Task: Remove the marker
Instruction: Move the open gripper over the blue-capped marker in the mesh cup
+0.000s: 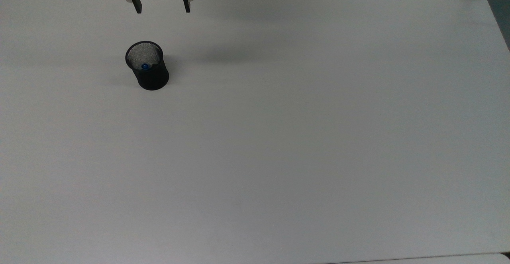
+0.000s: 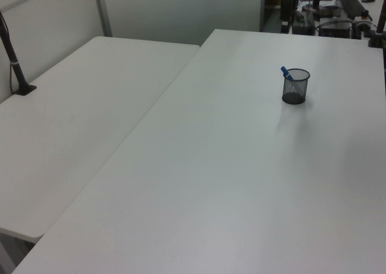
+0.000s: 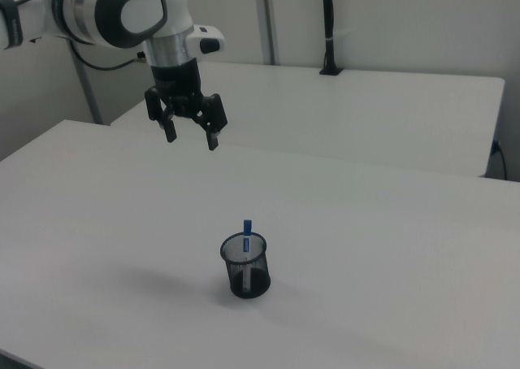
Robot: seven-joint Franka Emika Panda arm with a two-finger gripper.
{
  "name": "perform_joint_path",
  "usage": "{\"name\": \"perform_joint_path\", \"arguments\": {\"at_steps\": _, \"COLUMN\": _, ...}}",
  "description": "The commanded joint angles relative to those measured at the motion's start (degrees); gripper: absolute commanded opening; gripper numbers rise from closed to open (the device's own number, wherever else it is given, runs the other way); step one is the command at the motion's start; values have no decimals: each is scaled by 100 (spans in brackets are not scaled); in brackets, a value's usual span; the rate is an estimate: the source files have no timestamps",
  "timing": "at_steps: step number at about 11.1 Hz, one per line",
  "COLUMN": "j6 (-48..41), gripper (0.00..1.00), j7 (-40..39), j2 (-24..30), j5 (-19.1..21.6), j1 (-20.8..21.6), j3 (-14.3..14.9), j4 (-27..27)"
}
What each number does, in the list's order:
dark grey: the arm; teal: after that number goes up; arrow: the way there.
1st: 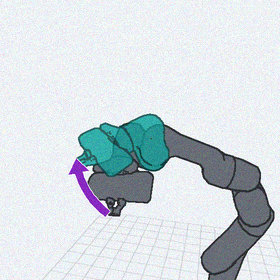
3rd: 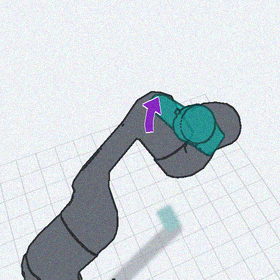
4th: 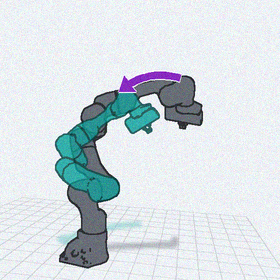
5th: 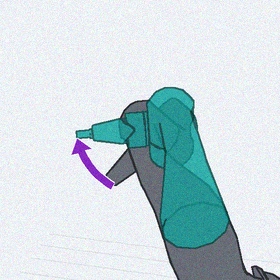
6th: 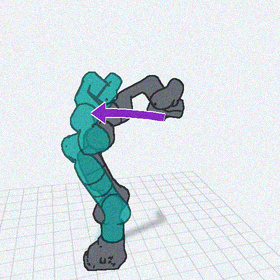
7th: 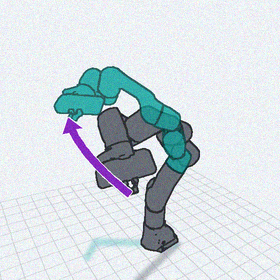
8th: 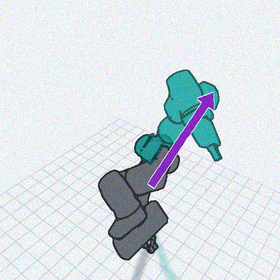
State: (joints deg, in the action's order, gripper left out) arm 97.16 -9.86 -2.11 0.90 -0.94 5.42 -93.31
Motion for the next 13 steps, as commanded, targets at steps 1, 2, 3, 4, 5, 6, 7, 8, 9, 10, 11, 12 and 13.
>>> {"name": "perform_joint_path", "arguments": {"at_steps": 1, "j6": -268, "gripper": 100, "j7": -227, "j2": -254, "j5": -63, "j1": 147, "j3": -32, "j4": 103}}
{"name": "perform_joint_path", "arguments": {"at_steps": 2, "j6": -294, "gripper": 100, "j7": -244, "j2": -394, "j5": -63, "j1": 330, "j3": -41, "j4": 85}}
{"name": "perform_joint_path", "arguments": {"at_steps": 3, "j6": -294, "gripper": 100, "j7": -227, "j2": -525, "j5": -63, "j1": 488, "j3": -32, "j4": 24}}
{"name": "perform_joint_path", "arguments": {"at_steps": 4, "j6": -294, "gripper": 100, "j7": -244, "j2": -544, "j5": -72, "j1": 568, "j3": -32, "j4": -99}}
{"name": "perform_joint_path", "arguments": {"at_steps": 5, "j6": -294, "gripper": 100, "j7": -253, "j2": -544, "j5": -81, "j1": 682, "j3": -41, "j4": -300}}
{"name": "perform_joint_path", "arguments": {"at_steps": 6, "j6": -285, "gripper": 100, "j7": -245, "j2": -570, "j5": -98, "j1": 805, "j3": -32, "j4": -432}}
{"name": "perform_joint_path", "arguments": {"at_steps": 7, "j6": -259, "gripper": 100, "j7": -245, "j2": -640, "j5": -99, "j1": 867, "j3": -32, "j4": -486}}
{"name": "perform_joint_path", "arguments": {"at_steps": 8, "j6": -198, "gripper": 100, "j7": -236, "j2": -693, "j5": -99, "j1": 850, "j3": -41, "j4": -478}}
{"name": "perform_joint_path", "arguments": {"at_steps": 9, "j6": -84, "gripper": 99, "j7": -236, "j2": -729, "j5": -99, "j1": 798, "j3": -32, "j4": -443}}
{"name": "perform_joint_path", "arguments": {"at_steps": 10, "j6": -40, "gripper": 98, "j7": -262, "j2": -712, "j5": -107, "j1": 762, "j3": 38, "j4": -399}}
{"name": "perform_joint_path", "arguments": {"at_steps": 11, "j6": -39, "gripper": 97, "j7": -358, "j2": -694, "j5": -168, "j1": 632, "j3": 99, "j4": -329}}
{"name": "perform_joint_path", "arguments": {"at_steps": 12, "j6": -48, "gripper": 94, "j7": -620, "j2": -659, "j5": -265, "j1": 535, "j3": 169, "j4": -328}}
{"name": "perform_joint_path", "arguments": {"at_steps": 13, "j6": -39, "gripper": 92, "j7": -988, "j2": -641, "j5": -318, "j1": 516, "j3": 362, "j4": -328}}
